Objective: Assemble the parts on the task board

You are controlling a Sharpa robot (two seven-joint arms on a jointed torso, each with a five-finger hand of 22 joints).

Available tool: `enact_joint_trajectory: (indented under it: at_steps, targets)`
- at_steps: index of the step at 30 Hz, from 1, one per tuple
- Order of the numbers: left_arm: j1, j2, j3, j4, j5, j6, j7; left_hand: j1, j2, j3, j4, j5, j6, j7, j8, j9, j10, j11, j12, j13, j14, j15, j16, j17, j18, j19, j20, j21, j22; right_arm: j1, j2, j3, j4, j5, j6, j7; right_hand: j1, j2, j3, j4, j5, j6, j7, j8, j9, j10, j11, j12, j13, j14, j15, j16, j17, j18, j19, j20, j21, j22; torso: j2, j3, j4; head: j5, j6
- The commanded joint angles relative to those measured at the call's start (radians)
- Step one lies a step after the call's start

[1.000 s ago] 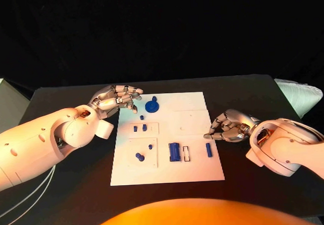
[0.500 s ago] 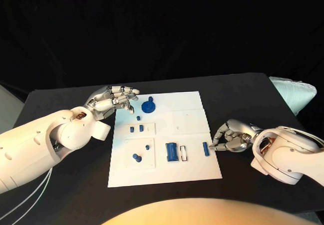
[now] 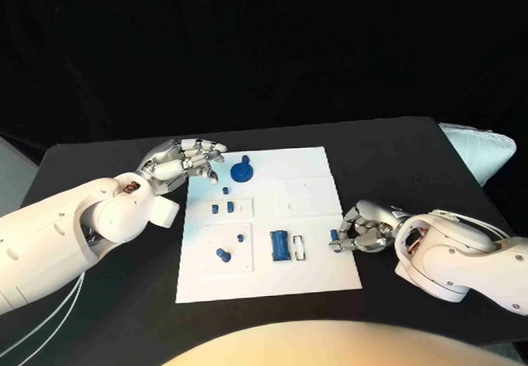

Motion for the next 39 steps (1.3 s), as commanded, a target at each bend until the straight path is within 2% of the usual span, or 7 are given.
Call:
enact_joint_trajectory:
  at_steps: [1,11,15,18,28,34,39]
  targets:
    - [-0.001,0.002,0.001,0.0,0.001,0.02,0.008,-0.001,0.009,0.0,0.004,0.004,-0.002,0.0,0.005,-0.001,-0.008,-0.001,0.005,-0.001,-0.005,-0.003,-0.006,0.001,0.015,0.008,0.003,-0.005,-0.002,-0.003,0.009,-0.001,-0.007,-0.052,0.013,-0.04,-0.012,-0.002,0.005,0.001,0.005,0.009,0.0,0.0,-0.002,0.053,-0.003,-0.003,0.202,0.099,-0.006,-0.002,0.241,-0.008,0.077,-0.003,-0.003,0.215,0.0,-0.0007,-0.001,0.001,0.0]
    - [-0.002,0.001,0.001,0.0,0.001,0.025,0.005,-0.002,0.009,-0.001,0.005,0.004,-0.002,0.0,0.005,-0.001,-0.008,-0.001,0.005,-0.001,-0.005,-0.003,-0.006,0.001,0.015,0.008,0.003,-0.005,-0.003,-0.012,0.039,-0.001,-0.035,-0.119,0.031,-0.067,-0.02,-0.004,0.009,-0.001,0.002,0.009,0.0,0.0,-0.003,0.052,-0.003,-0.005,0.201,0.099,-0.006,-0.002,0.241,-0.008,0.077,-0.003,-0.003,0.215,-0.001,0.0009,-0.0008,0.005,0.0]
    - [-0.002,0.0,0.001,0.0,0.001,0.028,0.004,-0.002,0.009,-0.001,0.005,0.004,-0.002,0.0,0.005,-0.001,-0.008,-0.001,0.005,-0.001,-0.005,-0.003,-0.006,0.001,0.015,0.008,0.003,-0.005,-0.003,-0.015,0.052,-0.001,-0.045,-0.148,0.051,-0.073,0.03,-0.01,0.036,-0.01,0.008,0.005,-0.002,-0.002,-0.004,0.052,-0.005,-0.006,0.2,0.099,-0.008,-0.002,0.24,-0.008,0.077,-0.004,-0.004,0.215,-0.001,0.0002,-0.0009,0.005,0.0]
    - [-0.002,-0.001,0.001,0.001,0.001,0.03,0.002,-0.003,0.01,-0.001,0.006,0.004,-0.001,0.001,0.006,-0.001,-0.009,-0.001,0.005,-0.001,-0.005,-0.003,-0.006,0.002,0.015,0.008,0.003,-0.006,-0.003,-0.018,0.058,-0.002,-0.05,-0.178,0.074,-0.08,0.083,-0.027,0.076,-0.007,-0.012,0.006,-0.002,-0.006,-0.008,0.052,-0.006,-0.007,0.201,0.099,-0.008,-0.002,0.24,-0.009,0.077,-0.006,-0.003,0.216,0.0,0.0,-0.0009,0.005,0.0]
    - [-0.003,-0.003,0.001,0.002,0.0,0.036,-0.002,-0.003,0.01,-0.001,0.007,0.004,-0.001,0.001,0.006,-0.001,-0.009,-0.001,0.005,-0.002,-0.005,-0.003,-0.006,0.002,0.015,0.008,0.003,-0.006,-0.003,-0.022,0.064,-0.004,-0.051,-0.247,0.135,-0.086,0.177,-0.088,0.169,-0.011,0.023,0.013,0.0,-0.019,-0.023,0.047,-0.004,-0.015,0.198,0.098,-0.008,-0.003,0.239,-0.008,0.076,-0.006,-0.007,0.216,-0.001,0.0001,-0.002,0.005,0.0]
    - [-0.003,-0.004,0.001,0.003,-0.001,0.039,-0.003,-0.003,0.01,-0.001,0.007,0.004,-0.001,0.001,0.006,-0.001,-0.009,-0.001,0.005,-0.002,-0.005,-0.003,-0.006,0.002,0.015,0.008,0.003,-0.006,-0.003,-0.024,0.065,-0.004,-0.048,-0.255,0.131,-0.087,0.19,-0.113,0.237,-0.006,0.12,0.022,0.002,-0.026,-0.032,0.046,-0.003,-0.016,0.198,0.099,-0.007,-0.002,0.242,-0.008,0.076,-0.005,-0.008,0.216,-0.001,-0.0001,-0.0021,0.005,0.0]
    - [-0.003,-0.004,0.001,0.003,-0.001,0.04,-0.004,-0.003,0.01,-0.001,0.007,0.004,-0.001,0.001,0.006,-0.001,-0.009,-0.001,0.005,-0.002,-0.005,-0.003,-0.006,0.002,0.015,0.008,0.003,-0.006,-0.003,-0.025,0.066,-0.004,-0.041,-0.232,0.083,-0.084,0.158,-0.126,0.321,-0.007,0.228,0.031,-0.002,-0.024,-0.034,0.05,-0.007,-0.011,0.202,0.1,-0.01,0.001,0.247,-0.01,0.079,-0.007,0.0,0.221,-0.001,0.0002,-0.0014,0.006,0.0]
